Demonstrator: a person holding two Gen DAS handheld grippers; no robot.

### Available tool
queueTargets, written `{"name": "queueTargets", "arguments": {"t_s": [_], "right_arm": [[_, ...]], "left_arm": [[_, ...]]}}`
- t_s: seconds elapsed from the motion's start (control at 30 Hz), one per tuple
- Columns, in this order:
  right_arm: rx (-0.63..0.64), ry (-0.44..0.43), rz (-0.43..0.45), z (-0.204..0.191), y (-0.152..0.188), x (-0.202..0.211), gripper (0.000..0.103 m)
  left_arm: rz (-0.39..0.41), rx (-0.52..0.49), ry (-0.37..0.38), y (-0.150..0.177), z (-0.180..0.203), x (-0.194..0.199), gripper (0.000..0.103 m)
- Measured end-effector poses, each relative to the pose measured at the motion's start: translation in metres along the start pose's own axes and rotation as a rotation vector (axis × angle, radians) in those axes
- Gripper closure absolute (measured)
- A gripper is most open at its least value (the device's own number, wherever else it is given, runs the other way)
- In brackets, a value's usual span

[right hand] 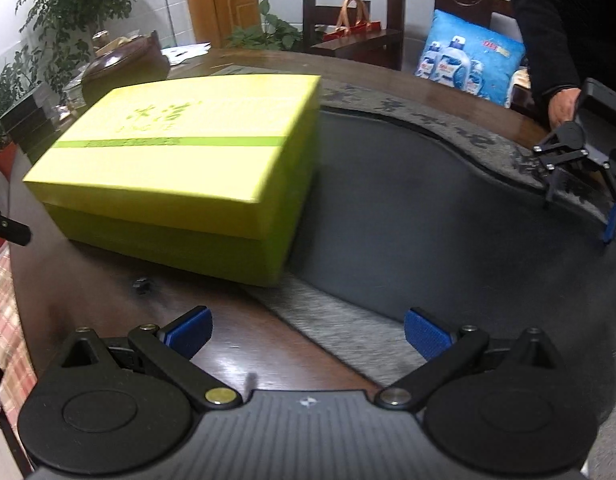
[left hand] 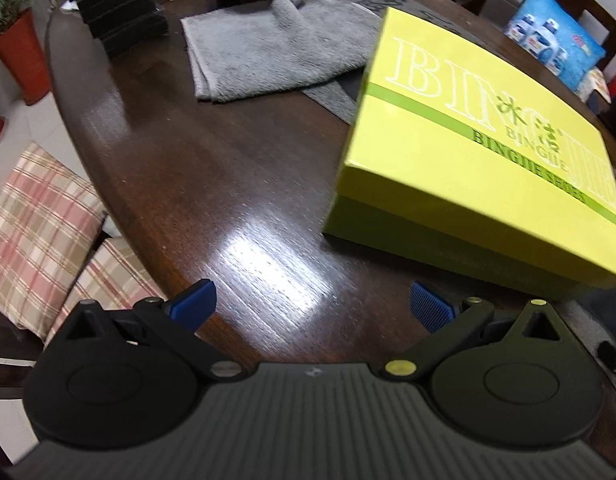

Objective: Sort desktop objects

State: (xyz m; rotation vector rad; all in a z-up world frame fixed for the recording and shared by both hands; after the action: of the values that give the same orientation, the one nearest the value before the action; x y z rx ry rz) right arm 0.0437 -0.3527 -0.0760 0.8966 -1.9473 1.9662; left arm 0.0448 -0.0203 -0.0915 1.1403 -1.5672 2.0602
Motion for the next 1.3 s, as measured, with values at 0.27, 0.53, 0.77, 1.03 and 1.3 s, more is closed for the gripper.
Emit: {"name": "queueTargets", "arguments": {"t_s": [0.27, 0.53, 0.77, 1.03, 1.3], "right_arm": [[-0.031, 0.063, 0.012, 0.058, 0.006, 0.000, 0.000], [-0.069, 0.118, -0.022, 0.099, 0.023, -0.002, 0.000], [-0.108, 0.147, -0.031, 0.101, 0.029, -0.002, 0.000], [-0.118, 0.142, -0.043, 0.082, 0.029, -0.007, 0.000], [-0.113, 0.132, -0.047, 0.071, 0.030, -0.006, 0.000]], "left_arm": [[0.052, 0.058, -0.119, -0.003, -0.021, 0.005, 0.000], [0.066, 0.087, -0.149, -0.005, -0.030, 0.003, 0.000], [0.055, 0.076, -0.136, -0.006, -0.027, -0.007, 0.000], [0.017, 0.071, -0.101, 0.005, -0.020, -0.013, 0.000], [0.002, 0.063, -0.098, 0.022, -0.008, -0.010, 0.000]]}}
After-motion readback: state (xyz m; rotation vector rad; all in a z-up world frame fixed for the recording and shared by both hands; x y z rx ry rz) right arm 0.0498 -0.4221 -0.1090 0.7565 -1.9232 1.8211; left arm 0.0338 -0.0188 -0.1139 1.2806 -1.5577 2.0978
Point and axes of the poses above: each gripper's, at about its wrist camera, not at the fingertips, and x roughly against the way its jaws point, z to its right, y to its underside, the point moved 6 cm from there along -x, roughly the way its jaws point, and after that the axes turned 15 degrees about z, right-handed, at the moved point
